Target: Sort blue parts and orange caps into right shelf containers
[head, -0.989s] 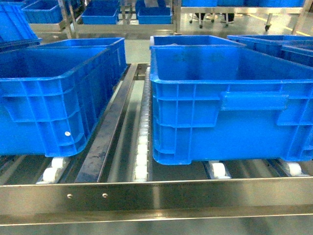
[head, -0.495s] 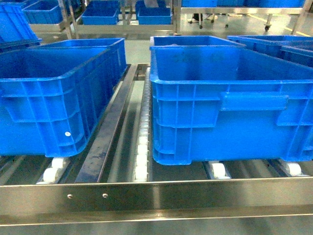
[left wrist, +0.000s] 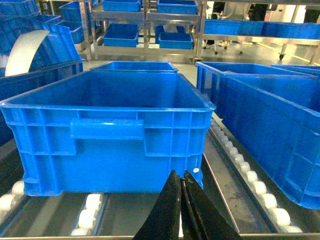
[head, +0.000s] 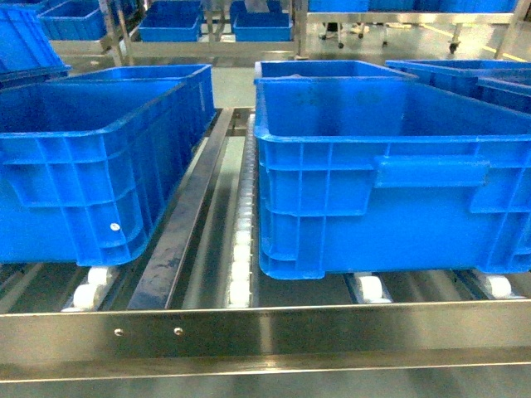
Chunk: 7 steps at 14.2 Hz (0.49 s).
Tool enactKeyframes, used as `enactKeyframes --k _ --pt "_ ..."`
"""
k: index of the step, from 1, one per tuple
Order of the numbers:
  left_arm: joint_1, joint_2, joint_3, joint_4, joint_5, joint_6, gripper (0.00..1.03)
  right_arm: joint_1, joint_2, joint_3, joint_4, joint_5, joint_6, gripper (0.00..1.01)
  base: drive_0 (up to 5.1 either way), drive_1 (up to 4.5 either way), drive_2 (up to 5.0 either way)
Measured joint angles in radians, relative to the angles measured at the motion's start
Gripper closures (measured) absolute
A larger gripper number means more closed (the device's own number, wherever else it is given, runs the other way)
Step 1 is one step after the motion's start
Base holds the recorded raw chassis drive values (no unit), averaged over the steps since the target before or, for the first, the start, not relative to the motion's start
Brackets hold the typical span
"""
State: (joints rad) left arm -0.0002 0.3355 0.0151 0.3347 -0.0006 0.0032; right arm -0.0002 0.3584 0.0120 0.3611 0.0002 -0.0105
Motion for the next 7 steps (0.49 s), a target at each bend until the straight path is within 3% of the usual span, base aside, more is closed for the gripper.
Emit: enactKeyframes --k 7 --pt "0.000 -0.144 0.000 -0.142 0.000 0.000 1.01 0.000 -0.154 0.000 -0.154 0.000 0.000 0.99 0.0 0.00 0.0"
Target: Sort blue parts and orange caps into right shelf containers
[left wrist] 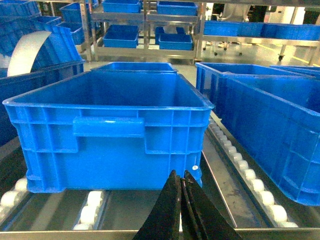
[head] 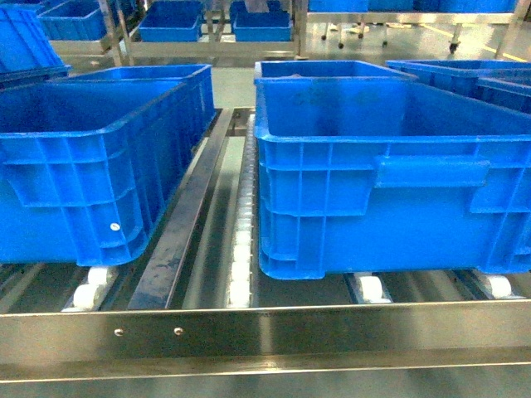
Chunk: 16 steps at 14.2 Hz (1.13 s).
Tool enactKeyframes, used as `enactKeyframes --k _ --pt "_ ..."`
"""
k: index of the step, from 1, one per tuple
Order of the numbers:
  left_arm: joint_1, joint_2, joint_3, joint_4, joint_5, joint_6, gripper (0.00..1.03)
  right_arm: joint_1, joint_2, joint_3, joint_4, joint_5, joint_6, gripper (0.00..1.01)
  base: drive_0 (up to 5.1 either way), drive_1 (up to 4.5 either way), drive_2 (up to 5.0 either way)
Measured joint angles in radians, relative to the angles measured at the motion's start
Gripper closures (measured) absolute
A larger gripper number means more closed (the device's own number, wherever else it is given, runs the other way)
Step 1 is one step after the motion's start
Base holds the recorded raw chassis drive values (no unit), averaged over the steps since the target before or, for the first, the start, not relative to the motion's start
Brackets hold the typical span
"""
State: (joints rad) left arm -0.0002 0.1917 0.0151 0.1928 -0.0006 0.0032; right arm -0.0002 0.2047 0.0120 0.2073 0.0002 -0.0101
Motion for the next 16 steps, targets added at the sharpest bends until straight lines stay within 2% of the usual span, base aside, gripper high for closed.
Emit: enactKeyframes --k 1,2,3,4,5,12,13,16 --pt "0.000 -0.016 0.000 -0.016 0.000 0.000 1.01 0.000 -0.015 0.000 -0.018 0.000 0.000 0.99 0.0 0.00 0.0" --pt "0.000 -0.071 0.002 -0.093 -0.002 0.000 1.01 0.000 -0.029 0.000 -0.031 0.000 0.000 0.99 0.0 0.00 0.0" --pt "0.000 -0.157 0.000 -0.205 0.001 0.000 1.01 0.000 -0.075 0.001 -0.099 0.001 0.000 0.99 0.0 0.00 0.0" --pt "0.000 -0.184 0.002 -0.179 -0.001 0.000 1.01 0.000 -0.176 0.000 -0.215 0.000 0.000 0.99 0.0 0.00 0.0" --pt "0.002 -0.185 0.000 -0.208 0.005 0.000 1.01 0.000 -0.201 0.002 -0.196 -0.001 0.002 0.99 0.0 0.00 0.0" --pt "0.000 -0.185 0.000 -0.197 0.000 0.000 1.01 0.000 -0.200 0.000 -0.211 0.000 0.002 0.99 0.0 0.00 0.0" --pt "0.000 -0.185 0.000 -0.197 0.000 -0.001 0.98 0.000 -0.200 0.000 -0.211 0.000 0.002 0.96 0.0 0.00 0.0" --pt "0.000 -0.185 0.000 -0.197 0.000 -0.001 0.62 0.000 -0.200 0.000 -0.211 0.000 0.002 0.59 0.0 0.00 0.0"
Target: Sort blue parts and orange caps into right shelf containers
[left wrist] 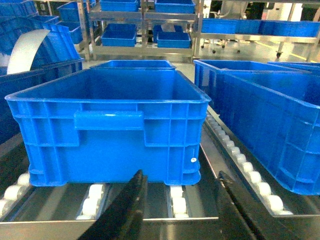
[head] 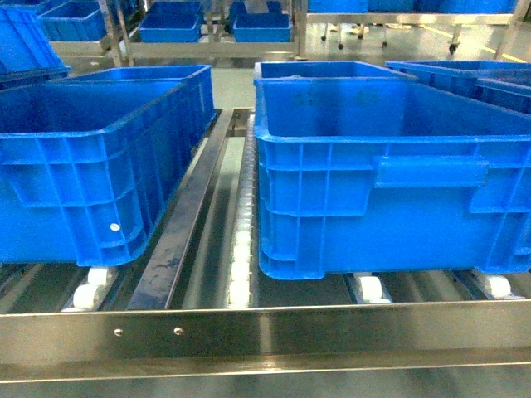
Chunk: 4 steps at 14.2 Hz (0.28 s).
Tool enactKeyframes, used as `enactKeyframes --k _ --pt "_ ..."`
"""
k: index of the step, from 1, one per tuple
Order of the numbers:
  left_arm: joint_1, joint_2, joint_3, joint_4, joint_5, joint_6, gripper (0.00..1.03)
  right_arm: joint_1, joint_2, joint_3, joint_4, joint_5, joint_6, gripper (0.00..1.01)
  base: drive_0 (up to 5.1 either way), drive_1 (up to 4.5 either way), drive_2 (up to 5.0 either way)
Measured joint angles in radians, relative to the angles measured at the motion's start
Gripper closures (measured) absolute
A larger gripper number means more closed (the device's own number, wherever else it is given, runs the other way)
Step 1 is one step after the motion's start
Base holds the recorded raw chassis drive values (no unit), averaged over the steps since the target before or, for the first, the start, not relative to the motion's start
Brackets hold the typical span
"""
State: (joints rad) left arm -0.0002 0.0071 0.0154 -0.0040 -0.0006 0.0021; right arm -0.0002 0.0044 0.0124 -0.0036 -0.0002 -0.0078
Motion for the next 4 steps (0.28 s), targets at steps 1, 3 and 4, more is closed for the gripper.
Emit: enactKeyframes --k 1,3,4 --pt "0.000 0.000 0.000 0.000 0.000 0.000 0.44 0.000 0.000 0.000 0.000 0.000 0.000 0.43 0.0 0.00 0.0" --pt "0.000 0.000 0.000 0.000 0.000 0.000 0.05 0.000 0.000 0.000 0.000 0.000 0.000 0.03 0.0 0.00 0.0" --pt "0.000 0.000 0.000 0.000 0.000 0.000 0.05 0.000 0.000 0.000 0.000 0.000 0.000 0.03 0.0 0.00 0.0"
